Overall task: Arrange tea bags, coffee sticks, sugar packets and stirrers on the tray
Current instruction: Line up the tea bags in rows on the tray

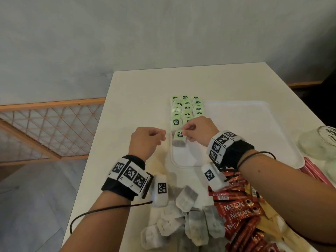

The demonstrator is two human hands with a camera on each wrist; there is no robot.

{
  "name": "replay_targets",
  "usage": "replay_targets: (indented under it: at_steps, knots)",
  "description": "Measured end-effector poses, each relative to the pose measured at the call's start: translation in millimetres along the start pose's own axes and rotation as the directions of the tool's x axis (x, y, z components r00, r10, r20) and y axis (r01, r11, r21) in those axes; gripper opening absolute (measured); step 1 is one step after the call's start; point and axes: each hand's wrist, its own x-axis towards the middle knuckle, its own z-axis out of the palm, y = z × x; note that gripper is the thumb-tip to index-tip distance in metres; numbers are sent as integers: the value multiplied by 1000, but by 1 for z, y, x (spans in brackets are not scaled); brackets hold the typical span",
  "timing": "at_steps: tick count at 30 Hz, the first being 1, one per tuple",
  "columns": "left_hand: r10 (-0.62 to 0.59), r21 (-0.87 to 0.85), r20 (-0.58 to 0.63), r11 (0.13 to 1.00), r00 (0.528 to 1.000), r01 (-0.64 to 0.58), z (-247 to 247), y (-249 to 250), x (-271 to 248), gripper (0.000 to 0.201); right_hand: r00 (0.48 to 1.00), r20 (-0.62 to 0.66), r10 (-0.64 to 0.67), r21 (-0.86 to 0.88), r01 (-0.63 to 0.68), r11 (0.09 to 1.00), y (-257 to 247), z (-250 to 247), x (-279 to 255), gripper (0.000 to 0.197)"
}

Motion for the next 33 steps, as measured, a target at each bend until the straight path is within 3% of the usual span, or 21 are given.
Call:
replay_targets:
  at_steps: [6, 10, 12, 15, 19, 22, 24, 26, 29, 33]
  knots:
    - [-18, -13, -27, 1000, 999, 18, -11, -5, 11, 13, 998, -32, -53, -30, 52, 998, -11, 2, 22, 8]
    - [-2, 12, -20, 1000, 1000, 2, -16, -1, 9, 12, 1000, -24, 7, 35, -6, 999, -14, 1, 20, 14]
    - [30, 39, 22, 999, 999, -31, -20, 2, 4, 12, 998, -52, -34, 2, 34, 999, -14, -2, 13, 22]
    - [96, 182, 197, 974, 976, -132, -25, 7, -14, 15, 991, -45, -129, -81, 126, 989, -14, -10, -11, 26]
    - [72, 411, 459, 866, 885, -283, -28, 3, -48, 25, 980, 116, -160, -100, 172, 980, -6, -14, -58, 20]
    - [0, 505, 561, 792, 828, -342, -26, -10, -68, 38, 951, 259, -170, -92, 199, 976, 3, -11, -91, 18]
    - [-10, 536, 586, 755, 811, -378, -24, -15, -76, 40, 901, 396, -174, -89, 227, 970, 9, -1, -110, 21]
    - [0, 567, 541, 739, 841, -364, -21, -18, -82, 44, 853, 494, -168, -113, 255, 960, 13, 11, -124, 26]
    - [-56, 664, 386, 710, 921, -235, -13, -20, -89, 56, 809, 558, -186, -123, 303, 945, 14, 21, -135, 32]
    - [-116, 661, 327, 738, 938, -139, -4, -24, -99, 63, 828, 514, -224, -262, 400, 878, 15, 19, -137, 20]
